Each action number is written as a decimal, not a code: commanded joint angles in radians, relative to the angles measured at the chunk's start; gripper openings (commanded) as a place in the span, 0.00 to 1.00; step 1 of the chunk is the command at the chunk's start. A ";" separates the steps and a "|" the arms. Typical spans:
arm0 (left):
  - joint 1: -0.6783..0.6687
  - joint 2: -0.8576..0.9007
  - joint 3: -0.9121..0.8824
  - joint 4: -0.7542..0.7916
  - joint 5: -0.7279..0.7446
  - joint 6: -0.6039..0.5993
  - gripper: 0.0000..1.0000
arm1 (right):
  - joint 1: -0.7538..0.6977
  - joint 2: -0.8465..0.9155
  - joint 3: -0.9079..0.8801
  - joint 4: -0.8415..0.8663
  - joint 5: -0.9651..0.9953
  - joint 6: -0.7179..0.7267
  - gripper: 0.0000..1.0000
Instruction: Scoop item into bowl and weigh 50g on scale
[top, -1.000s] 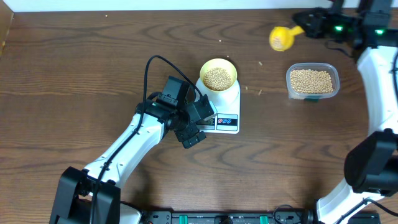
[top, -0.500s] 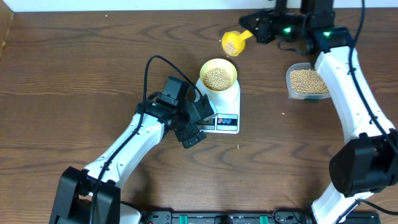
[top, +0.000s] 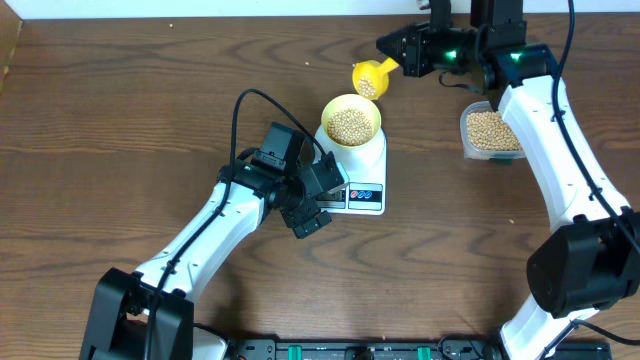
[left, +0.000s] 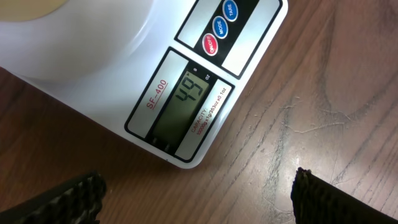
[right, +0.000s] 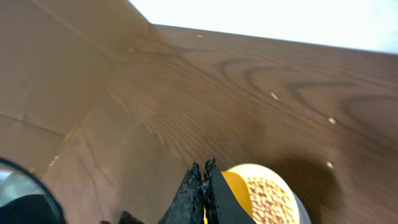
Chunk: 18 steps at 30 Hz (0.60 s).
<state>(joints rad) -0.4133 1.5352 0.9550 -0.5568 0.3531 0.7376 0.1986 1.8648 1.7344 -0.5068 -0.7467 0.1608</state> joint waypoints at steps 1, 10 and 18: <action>0.003 -0.003 -0.002 -0.003 -0.006 0.010 0.98 | 0.019 -0.013 0.013 -0.011 0.076 -0.044 0.01; 0.003 -0.003 -0.002 -0.003 -0.006 0.010 0.98 | 0.082 -0.013 -0.013 -0.010 0.224 -0.111 0.01; 0.003 -0.003 -0.002 -0.003 -0.006 0.010 0.98 | 0.105 -0.013 -0.019 -0.008 0.299 -0.146 0.01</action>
<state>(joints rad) -0.4133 1.5352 0.9550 -0.5571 0.3531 0.7376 0.2996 1.8652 1.7199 -0.5156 -0.4900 0.0555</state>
